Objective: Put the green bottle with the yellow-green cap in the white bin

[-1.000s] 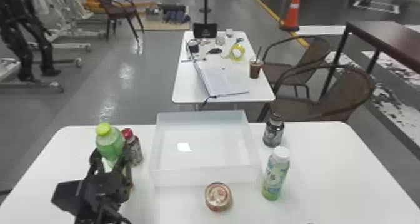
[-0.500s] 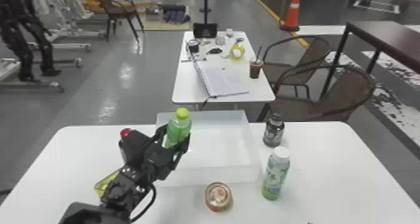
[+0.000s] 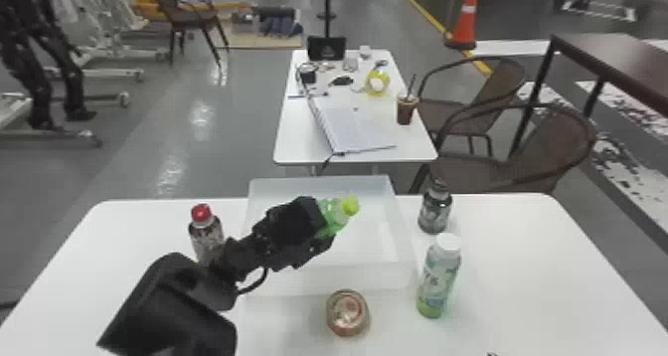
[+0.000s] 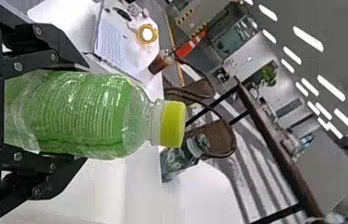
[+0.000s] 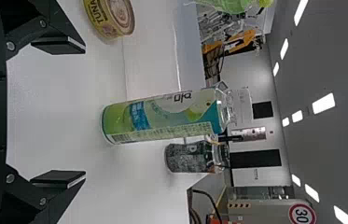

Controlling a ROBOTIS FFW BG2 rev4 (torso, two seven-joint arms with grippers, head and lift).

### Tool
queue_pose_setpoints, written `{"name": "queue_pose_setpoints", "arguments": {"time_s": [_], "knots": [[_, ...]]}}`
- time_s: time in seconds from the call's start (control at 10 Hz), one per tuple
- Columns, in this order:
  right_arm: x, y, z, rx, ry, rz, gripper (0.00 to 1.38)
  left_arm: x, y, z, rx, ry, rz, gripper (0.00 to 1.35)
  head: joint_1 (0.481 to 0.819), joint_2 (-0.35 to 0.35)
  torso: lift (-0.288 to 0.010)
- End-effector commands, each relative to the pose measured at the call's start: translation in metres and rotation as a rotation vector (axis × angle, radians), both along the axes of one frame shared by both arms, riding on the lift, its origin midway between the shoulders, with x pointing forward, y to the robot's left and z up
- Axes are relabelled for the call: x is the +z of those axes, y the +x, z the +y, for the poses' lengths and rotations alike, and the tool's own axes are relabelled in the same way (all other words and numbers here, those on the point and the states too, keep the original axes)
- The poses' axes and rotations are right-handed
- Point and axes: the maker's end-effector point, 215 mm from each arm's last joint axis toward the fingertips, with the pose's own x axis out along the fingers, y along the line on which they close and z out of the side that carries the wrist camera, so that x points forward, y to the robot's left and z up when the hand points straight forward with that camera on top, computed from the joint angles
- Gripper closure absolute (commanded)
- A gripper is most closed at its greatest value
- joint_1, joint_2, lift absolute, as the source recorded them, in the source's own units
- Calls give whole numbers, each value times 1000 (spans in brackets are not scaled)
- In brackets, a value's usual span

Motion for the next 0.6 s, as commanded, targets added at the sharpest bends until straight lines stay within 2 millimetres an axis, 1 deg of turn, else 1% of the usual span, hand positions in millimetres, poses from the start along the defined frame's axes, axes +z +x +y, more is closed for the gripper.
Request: {"name": "queue_pose_setpoints", "arguments": {"time_s": [0.0, 0.1, 0.2, 0.3, 0.4, 0.5], "knots": [[0, 1, 1, 3, 0, -1, 325, -10, 2, 1, -10, 104, 4, 381, 549, 0, -100], [0, 1, 1, 2, 1, -1, 325, -10, -1, 7, -3, 73, 2, 170, 549, 0, -100], [0, 0, 1, 2, 1, 1, 323, -3, -2, 18, 17, 29, -13, 102, 549, 0, -100], [0, 0, 0, 2, 3, 1, 323, 4, -5, 39, 61, -16, -20, 113, 549, 0, -100], [-1, 0, 1, 3, 3, 2, 323, 8, -12, 59, 106, -81, -33, 113, 549, 0, -100], [0, 0, 1, 3, 3, 1, 323, 7, -23, 83, 171, -153, -35, 117, 549, 0, -100]]}}
